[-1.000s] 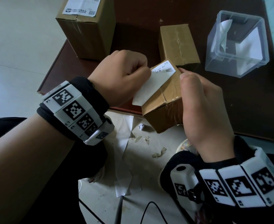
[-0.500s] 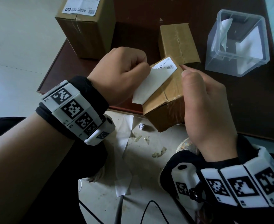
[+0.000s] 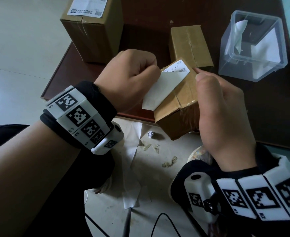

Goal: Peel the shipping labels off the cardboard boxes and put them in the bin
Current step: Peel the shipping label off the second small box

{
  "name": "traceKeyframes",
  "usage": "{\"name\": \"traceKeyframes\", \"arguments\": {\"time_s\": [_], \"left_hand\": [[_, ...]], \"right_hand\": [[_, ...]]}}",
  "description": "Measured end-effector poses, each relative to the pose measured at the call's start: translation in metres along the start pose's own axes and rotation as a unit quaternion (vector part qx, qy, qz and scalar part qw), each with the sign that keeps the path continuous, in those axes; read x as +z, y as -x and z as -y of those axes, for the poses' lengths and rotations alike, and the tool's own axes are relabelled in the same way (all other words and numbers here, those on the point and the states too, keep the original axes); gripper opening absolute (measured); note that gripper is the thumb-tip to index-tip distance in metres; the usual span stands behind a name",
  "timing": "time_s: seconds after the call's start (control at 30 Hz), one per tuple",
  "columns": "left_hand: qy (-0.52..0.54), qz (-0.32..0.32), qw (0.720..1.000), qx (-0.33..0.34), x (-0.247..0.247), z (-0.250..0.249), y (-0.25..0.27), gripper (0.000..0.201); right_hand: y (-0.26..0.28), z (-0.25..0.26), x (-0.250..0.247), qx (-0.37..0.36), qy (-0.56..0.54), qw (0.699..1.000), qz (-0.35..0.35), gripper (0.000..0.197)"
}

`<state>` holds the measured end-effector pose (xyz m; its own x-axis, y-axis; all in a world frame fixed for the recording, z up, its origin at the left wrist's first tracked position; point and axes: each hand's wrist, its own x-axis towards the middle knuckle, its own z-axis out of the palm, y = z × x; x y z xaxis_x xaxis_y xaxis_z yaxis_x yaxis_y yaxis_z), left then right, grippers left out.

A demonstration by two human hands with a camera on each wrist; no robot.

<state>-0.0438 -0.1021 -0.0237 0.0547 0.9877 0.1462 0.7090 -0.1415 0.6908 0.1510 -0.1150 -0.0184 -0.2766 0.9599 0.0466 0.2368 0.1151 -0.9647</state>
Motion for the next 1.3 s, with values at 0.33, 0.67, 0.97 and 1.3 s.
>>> {"name": "traceKeyframes", "arguments": {"time_s": [0.33, 0.67, 0.97, 1.3], "left_hand": [[0.012, -0.004, 1.000, -0.003, -0.0017, -0.0016, 0.0007, 0.031], [0.022, -0.006, 1.000, -0.014, -0.0025, -0.0018, -0.0001, 0.030], [0.041, -0.015, 0.999, -0.017, -0.0018, -0.0018, -0.0006, 0.033], [0.047, -0.027, 0.998, -0.018, -0.0017, -0.0011, -0.0015, 0.039]], "right_hand": [[-0.0005, 0.0004, -0.0005, 0.011, 0.002, 1.000, -0.006, 0.032], [-0.0006, 0.0003, -0.0005, -0.003, 0.011, 1.000, -0.009, 0.024], [0.0004, 0.0040, -0.0026, -0.016, 0.000, 1.000, -0.010, 0.037], [-0.0009, 0.0013, -0.0039, -0.014, -0.005, 1.000, -0.015, 0.028]]}}
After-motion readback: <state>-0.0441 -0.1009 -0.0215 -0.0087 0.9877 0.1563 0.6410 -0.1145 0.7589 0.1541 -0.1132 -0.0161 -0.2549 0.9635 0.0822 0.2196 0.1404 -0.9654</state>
